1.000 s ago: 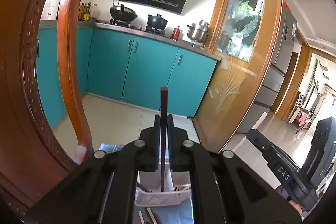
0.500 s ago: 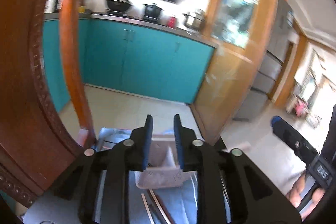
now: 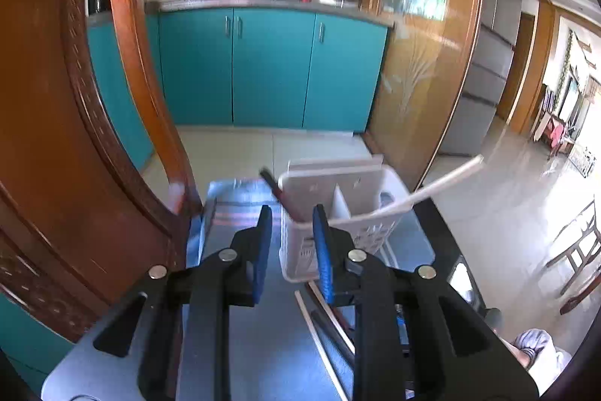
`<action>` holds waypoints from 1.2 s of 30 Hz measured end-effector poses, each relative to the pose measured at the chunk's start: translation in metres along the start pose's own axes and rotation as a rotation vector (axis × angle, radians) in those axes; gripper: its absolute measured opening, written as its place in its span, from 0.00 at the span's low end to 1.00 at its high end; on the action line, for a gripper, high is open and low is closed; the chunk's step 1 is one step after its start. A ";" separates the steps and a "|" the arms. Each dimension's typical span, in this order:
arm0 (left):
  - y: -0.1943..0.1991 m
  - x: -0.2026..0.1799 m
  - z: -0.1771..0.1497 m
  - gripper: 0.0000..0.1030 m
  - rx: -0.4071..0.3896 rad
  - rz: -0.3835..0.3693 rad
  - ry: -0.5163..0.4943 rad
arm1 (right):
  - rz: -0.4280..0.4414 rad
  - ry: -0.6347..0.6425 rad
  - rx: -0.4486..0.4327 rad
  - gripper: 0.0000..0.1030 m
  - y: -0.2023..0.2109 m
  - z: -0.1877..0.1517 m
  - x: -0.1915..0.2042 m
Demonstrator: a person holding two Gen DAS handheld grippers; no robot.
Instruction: Organize utensils
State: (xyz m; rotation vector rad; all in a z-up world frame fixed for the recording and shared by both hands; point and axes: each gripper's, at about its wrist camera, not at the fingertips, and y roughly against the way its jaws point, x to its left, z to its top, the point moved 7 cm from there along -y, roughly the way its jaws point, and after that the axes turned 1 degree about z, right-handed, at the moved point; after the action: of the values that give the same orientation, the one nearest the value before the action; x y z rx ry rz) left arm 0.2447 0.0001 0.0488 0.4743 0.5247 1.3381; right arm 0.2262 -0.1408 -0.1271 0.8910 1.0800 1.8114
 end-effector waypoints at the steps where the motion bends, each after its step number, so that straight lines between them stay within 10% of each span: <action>1: -0.005 0.001 -0.005 0.27 0.017 0.002 0.001 | 0.000 -0.005 -0.014 0.36 -0.004 0.001 0.001; 7: -0.040 0.000 -0.039 0.33 0.142 0.019 -0.019 | -0.035 0.003 -0.028 0.35 -0.014 0.010 0.011; 10: -0.052 0.006 -0.053 0.34 0.194 0.036 -0.013 | -0.094 0.012 -0.036 0.15 -0.016 0.013 0.015; 23: -0.077 0.006 -0.089 0.46 0.307 0.051 -0.053 | 0.114 -0.238 -0.114 0.12 0.031 0.009 -0.035; 36: -0.115 -0.019 -0.139 0.47 0.463 0.056 -0.154 | -0.054 -0.197 -0.052 0.14 0.015 -0.012 -0.057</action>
State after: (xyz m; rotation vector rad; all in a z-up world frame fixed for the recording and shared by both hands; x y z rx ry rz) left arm 0.2470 -0.0348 -0.1291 0.9703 0.6993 1.2181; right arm 0.2346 -0.1999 -0.1268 0.9772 0.9206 1.6613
